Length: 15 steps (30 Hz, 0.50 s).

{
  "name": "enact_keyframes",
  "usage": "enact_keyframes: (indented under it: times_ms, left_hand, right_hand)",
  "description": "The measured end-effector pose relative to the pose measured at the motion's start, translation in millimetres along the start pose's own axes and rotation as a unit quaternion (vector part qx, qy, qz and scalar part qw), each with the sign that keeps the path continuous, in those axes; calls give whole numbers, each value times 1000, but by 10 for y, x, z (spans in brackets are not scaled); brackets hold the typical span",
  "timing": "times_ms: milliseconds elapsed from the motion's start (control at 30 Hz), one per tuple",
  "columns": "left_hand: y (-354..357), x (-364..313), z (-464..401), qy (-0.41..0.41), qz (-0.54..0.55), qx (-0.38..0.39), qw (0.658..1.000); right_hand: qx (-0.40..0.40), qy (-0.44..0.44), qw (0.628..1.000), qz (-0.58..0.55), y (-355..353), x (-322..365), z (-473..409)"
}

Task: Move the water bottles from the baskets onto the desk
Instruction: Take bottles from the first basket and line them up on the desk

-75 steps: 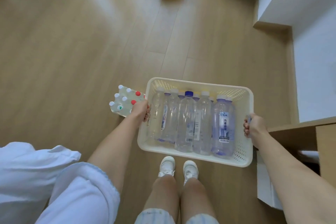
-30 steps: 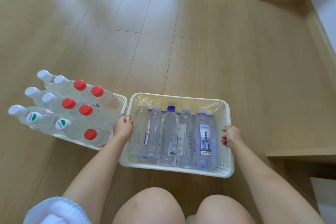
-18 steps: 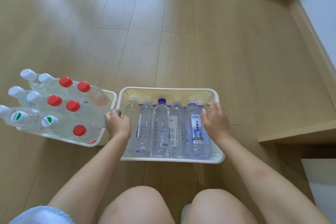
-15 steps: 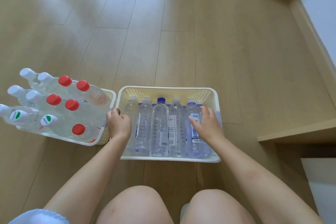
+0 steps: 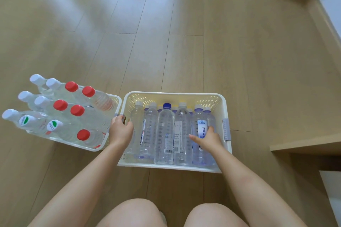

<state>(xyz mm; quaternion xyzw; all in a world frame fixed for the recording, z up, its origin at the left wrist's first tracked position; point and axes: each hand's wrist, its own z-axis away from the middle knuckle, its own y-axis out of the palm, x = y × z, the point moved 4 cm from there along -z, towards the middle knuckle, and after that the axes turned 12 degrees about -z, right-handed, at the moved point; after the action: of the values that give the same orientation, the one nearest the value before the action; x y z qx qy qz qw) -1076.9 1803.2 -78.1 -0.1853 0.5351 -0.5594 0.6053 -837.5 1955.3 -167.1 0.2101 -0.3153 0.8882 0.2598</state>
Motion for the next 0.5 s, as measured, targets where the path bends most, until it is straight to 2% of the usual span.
enact_keyframes:
  times_ms: [133,233,267,300,400,433,500]
  left_hand:
    - [10,-33,-15,-5,-25,-8,1000]
    - [18,-182,49,34,-2,-51,998]
    - [64,-263,68,55,4,-35,998]
    - [146,-346,85,69,5,7,998]
    - [519,-570,207,49,1,226,973]
    - [645,-630,250,38,-11,272,961]
    - [837,-756,322,51,-69,300,950]
  right_hand:
    - [19,-21,999,-32,-42,13,6]
    - [17,-29,999,-29,-87,6,42]
    - [13,-34,999,-28,-109,9,59]
    - [11,-40,998,-38,-133,18,77]
    - [27,-52,989,-136,-186,85,147]
    - [33,-59,983,-172,-217,129,187]
    - [49,-74,969,-231,-301,238,273]
